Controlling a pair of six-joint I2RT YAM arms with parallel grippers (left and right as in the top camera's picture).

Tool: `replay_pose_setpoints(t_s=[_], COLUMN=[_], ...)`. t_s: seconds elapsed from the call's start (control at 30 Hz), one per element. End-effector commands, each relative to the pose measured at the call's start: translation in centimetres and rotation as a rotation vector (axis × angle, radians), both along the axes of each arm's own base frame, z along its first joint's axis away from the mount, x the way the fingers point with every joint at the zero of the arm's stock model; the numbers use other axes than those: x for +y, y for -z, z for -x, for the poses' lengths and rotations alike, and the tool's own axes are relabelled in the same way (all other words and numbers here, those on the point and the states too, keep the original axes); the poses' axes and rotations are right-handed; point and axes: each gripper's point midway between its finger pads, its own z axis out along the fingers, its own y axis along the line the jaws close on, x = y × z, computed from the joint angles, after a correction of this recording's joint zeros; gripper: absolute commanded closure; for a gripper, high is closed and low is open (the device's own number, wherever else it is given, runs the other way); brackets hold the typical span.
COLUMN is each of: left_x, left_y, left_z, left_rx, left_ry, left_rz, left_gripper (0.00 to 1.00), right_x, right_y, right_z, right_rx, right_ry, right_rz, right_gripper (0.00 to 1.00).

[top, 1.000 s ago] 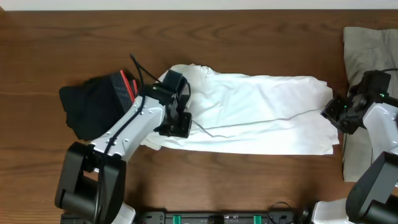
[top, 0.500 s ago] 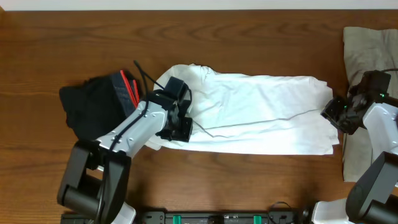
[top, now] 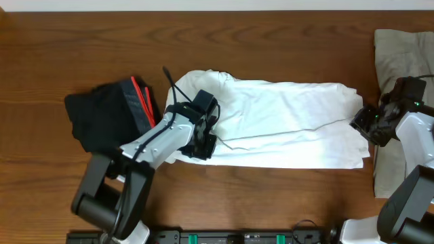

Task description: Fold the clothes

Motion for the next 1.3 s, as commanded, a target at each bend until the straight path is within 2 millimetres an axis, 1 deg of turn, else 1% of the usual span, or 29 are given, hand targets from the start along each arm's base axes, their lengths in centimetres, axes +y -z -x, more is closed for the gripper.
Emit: replay_pose_setpoints(t_s=[0.0,0.07,0.1,0.17,0.33,0.43,0.6,0.77,1.0,1.07,1.13,1.2,1.23,1.27], left_x=[0.7,0.5,0.3,0.0,-1.2,-2.0,-3.2,-4.3,-5.2,-5.5,-5.6,-5.3,-5.1,-4.7], left_y=[0.7,0.2,-0.4,-1.7,-6.2,-7.7,-7.9,-7.5,-6.3,-6.1,-5.7,-5.6,-5.7,-5.7], left_z=[-0.4,-0.8,-1.1,-1.7,-3.9,-5.4,-7.6,-9.3,-10.1,-10.1,-9.9,-9.6,-9.3,-9.1], left_rx=[-0.014,-0.026,-0.035,-0.050,-0.116,-0.175,-0.272,-0.341,-0.360,-0.359,-0.349,-0.329,-0.318,-0.305], left_ry=[0.023,0.018,0.017,0.017,0.022,0.057,0.145,0.219,0.269,0.274,0.275,0.255,0.240,0.219], left_rz=[-0.048,-0.041,-0.036,-0.028,0.006,0.033,0.069,0.090,0.096,0.097,0.093,0.083,0.076,0.070], left_gripper=[0.87,0.93,0.94,0.94,0.94,0.94,0.94,0.94,0.94,0.92,0.74,0.47,0.43,0.29], right_x=[0.1,0.1,0.1,0.1,0.1,0.1,0.1,0.1,0.1,0.1,0.1,0.1,0.1,0.1], right_y=[-0.4,-0.4,-0.4,-0.4,-0.4,-0.4,-0.4,-0.4,-0.4,-0.4,-0.4,-0.4,-0.4,-0.4], right_z=[-0.5,-0.5,-0.5,-0.5,-0.5,-0.5,-0.6,-0.6,-0.6,-0.6,-0.6,-0.6,-0.5,-0.5], right_rx=[-0.010,-0.010,-0.010,-0.010,-0.010,-0.011,-0.013,-0.014,-0.014,-0.014,-0.013,-0.011,-0.010,-0.010], right_ry=[-0.011,-0.011,-0.011,-0.011,-0.011,-0.011,-0.011,-0.011,-0.011,-0.011,-0.011,-0.011,-0.011,-0.011], right_rz=[0.007,0.007,0.007,0.007,0.007,0.007,0.008,0.008,0.008,0.008,0.008,0.007,0.007,0.007], right_gripper=[0.60,0.59,0.59,0.59,0.59,0.59,0.59,0.59,0.59,0.59,0.59,0.59,0.59,0.59])
